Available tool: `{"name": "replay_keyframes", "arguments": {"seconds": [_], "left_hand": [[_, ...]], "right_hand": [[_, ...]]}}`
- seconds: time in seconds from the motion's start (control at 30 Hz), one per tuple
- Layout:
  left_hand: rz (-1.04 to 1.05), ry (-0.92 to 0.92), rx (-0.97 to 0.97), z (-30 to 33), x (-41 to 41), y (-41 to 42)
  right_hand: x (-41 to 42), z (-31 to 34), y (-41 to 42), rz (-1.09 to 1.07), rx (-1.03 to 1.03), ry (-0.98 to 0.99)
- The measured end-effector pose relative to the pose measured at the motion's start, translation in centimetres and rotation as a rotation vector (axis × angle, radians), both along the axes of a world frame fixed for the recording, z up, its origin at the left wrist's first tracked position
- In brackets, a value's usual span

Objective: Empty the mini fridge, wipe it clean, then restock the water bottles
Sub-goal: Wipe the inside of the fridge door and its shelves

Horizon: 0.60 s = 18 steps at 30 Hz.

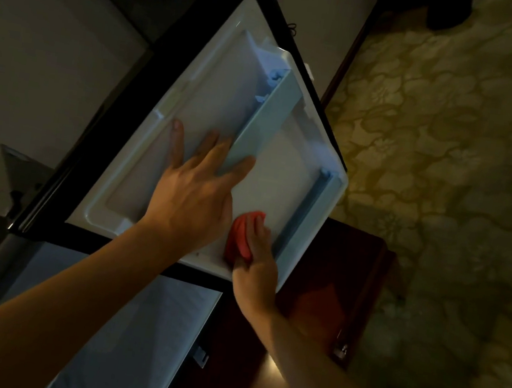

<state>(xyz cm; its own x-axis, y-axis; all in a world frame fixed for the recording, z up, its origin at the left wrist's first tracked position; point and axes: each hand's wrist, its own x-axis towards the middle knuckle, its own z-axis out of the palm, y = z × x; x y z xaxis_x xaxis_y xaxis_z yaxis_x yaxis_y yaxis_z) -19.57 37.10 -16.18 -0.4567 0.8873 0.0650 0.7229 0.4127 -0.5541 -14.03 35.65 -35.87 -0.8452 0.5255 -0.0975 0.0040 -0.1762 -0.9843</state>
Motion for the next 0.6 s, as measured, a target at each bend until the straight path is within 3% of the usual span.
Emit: {"name": "replay_keyframes", "arguments": {"seconds": [0.3,0.6], "left_hand": [[-0.005,-0.003,-0.009,0.1,0.4,-0.1],[0.006,-0.031,-0.003,0.2,0.3,0.0]], "right_hand": [[-1.8,0.2,4.3,-0.127,0.119,0.002],[-7.1,0.5,13.4,-0.286,0.052,-0.033]]}}
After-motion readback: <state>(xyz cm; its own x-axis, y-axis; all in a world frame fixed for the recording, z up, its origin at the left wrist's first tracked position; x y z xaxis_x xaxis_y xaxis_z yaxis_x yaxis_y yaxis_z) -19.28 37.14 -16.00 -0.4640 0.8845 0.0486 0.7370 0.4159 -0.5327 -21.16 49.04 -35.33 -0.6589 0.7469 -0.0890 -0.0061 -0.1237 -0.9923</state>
